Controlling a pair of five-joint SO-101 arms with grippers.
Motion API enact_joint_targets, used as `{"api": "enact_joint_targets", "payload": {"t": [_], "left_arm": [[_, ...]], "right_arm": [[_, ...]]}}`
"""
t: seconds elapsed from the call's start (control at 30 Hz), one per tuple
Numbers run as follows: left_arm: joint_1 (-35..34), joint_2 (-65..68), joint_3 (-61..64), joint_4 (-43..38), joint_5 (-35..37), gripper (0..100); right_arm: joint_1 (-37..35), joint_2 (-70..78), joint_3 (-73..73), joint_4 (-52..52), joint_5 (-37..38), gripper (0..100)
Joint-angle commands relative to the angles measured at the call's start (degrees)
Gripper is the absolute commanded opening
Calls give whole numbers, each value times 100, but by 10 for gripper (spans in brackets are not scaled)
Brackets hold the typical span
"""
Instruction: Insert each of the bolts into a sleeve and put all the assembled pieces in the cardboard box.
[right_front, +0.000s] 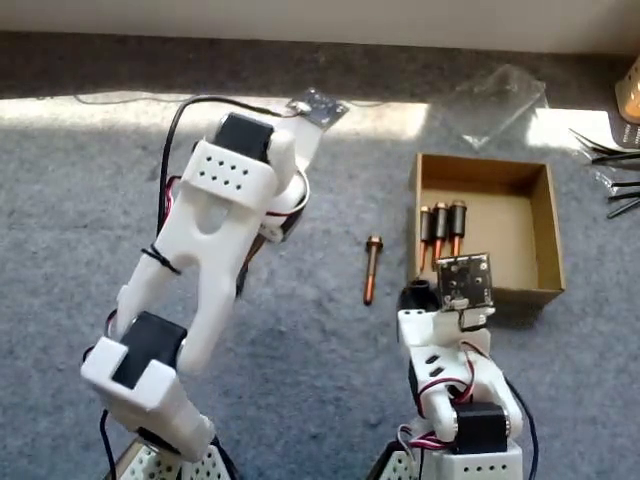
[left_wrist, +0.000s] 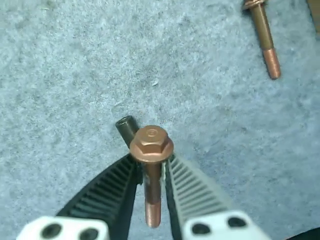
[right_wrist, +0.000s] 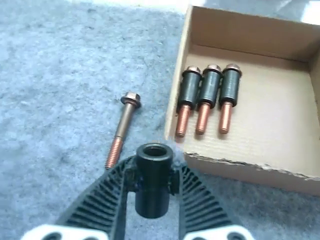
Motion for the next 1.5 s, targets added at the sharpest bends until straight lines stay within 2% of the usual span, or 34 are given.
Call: {"api": "enact_joint_targets", "payload": {"t": [0.0, 0.5, 0.77, 0.97, 1.07, 1.3, 1.47], "left_arm": [[92, -1112, 514, -316, -536, 4], [40, -4242, 3266, -2066, -651, 4], [-497, -4840, 3398, -2303, -624, 4], [-470, -5147, 3398, -2312, -607, 4], [-488, -5402, 3512, -2497, -378, 4], [-470, -6220, 4708, -3666, -299, 4], [-470, -6651, 5007, -3947, -290, 4]], "right_arm": [[-365, -48, -84, -268, 79, 6], [-2229, -31, -48, -1596, 88, 9], [-2589, -22, -4, -2730, 53, 6], [-2730, -22, 725, -3916, 18, 5], [-2703, -31, 1218, -4374, -369, 5], [-2695, -40, 1525, -4505, -492, 5], [-2695, -40, 1578, -4505, -492, 5]]}}
